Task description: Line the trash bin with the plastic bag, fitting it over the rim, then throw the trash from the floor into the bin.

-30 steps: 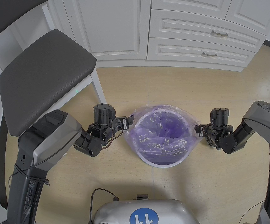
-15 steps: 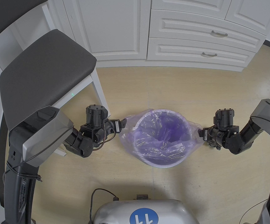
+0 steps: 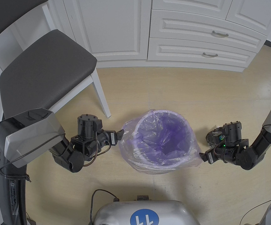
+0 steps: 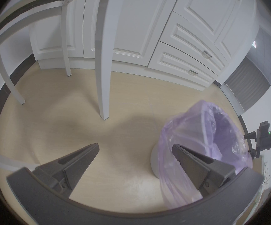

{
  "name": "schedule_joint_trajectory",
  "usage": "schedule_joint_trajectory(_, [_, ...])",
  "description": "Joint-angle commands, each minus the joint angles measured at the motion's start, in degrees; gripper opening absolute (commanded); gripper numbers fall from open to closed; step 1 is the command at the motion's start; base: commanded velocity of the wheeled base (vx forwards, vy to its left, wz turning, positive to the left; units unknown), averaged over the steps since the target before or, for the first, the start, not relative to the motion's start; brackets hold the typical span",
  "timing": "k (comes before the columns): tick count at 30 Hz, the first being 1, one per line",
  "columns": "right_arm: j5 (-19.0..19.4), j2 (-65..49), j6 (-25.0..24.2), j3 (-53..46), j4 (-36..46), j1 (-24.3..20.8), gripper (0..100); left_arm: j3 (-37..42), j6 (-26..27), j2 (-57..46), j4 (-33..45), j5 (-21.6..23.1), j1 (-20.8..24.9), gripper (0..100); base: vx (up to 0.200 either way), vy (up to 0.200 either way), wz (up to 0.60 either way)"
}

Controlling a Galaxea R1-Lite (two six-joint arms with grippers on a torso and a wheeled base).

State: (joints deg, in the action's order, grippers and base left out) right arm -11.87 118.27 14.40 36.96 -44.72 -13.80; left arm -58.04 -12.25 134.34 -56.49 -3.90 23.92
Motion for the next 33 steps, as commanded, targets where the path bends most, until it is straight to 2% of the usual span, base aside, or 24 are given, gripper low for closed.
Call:
schedule_joint_trajectory(1, [1.50, -0.85, 2.74, -4.00, -0.02, -0.35, 100, 4.95, 0.39, -0.40, -2.66, 0.12, 0.96, 100, 0.000, 0.000, 0.00])
schedule_joint_trajectory(2, [2.56, 0.12, 3.80, -4.62, -0.02, -0.26, 100, 6.54, 0.47, 0.66, -4.07, 0.12, 1.13, 100, 0.000, 0.000, 0.00])
schedule_joint_trajectory(6, [2.82, 3.46, 4.32, -4.09, -0.55, -0.26, 100, 8.03, 0.47, 3.30, -5.03, 0.21, 1.48, 100, 0.000, 0.000, 0.00])
schedule_joint_trajectory(15, [2.38, 11.10, 3.88, -1.28, -1.34, -1.05, 100, 5.66, 0.39, 6.81, -5.03, 0.56, 0.60, 100, 0.000, 0.000, 0.00])
schedule_joint_trajectory(26, [2.38, 3.98, 4.06, -7.25, -6.44, -4.31, 100, 8.56, 0.30, -0.40, -4.33, 0.39, 0.60, 100, 0.000, 0.000, 0.00])
schedule_joint_trajectory(28, [2.65, -2.17, 3.97, -10.95, -5.82, -8.79, 100, 12.25, 2.50, -8.57, -0.73, 0.39, 0.60, 100, 0.000, 0.000, 0.00])
schedule_joint_trajectory(30, [2.65, -2.43, 3.88, -11.74, -5.82, -10.63, 100, 13.13, 3.46, -10.94, 0.86, 0.39, 0.52, 100, 0.000, 0.000, 0.00])
schedule_joint_trajectory(31, [2.38, -1.55, 3.80, -12.70, -5.91, -14.15, 100, 14.01, 4.25, -14.72, 3.32, 0.30, 0.25, 100, 0.000, 0.000, 0.00])
schedule_joint_trajectory(33, [2.21, 1.17, 3.18, -12.88, -6.26, -17.40, 100, 14.27, 4.34, -18.59, 5.87, 0.30, 0.16, 100, 0.000, 0.000, 0.00])
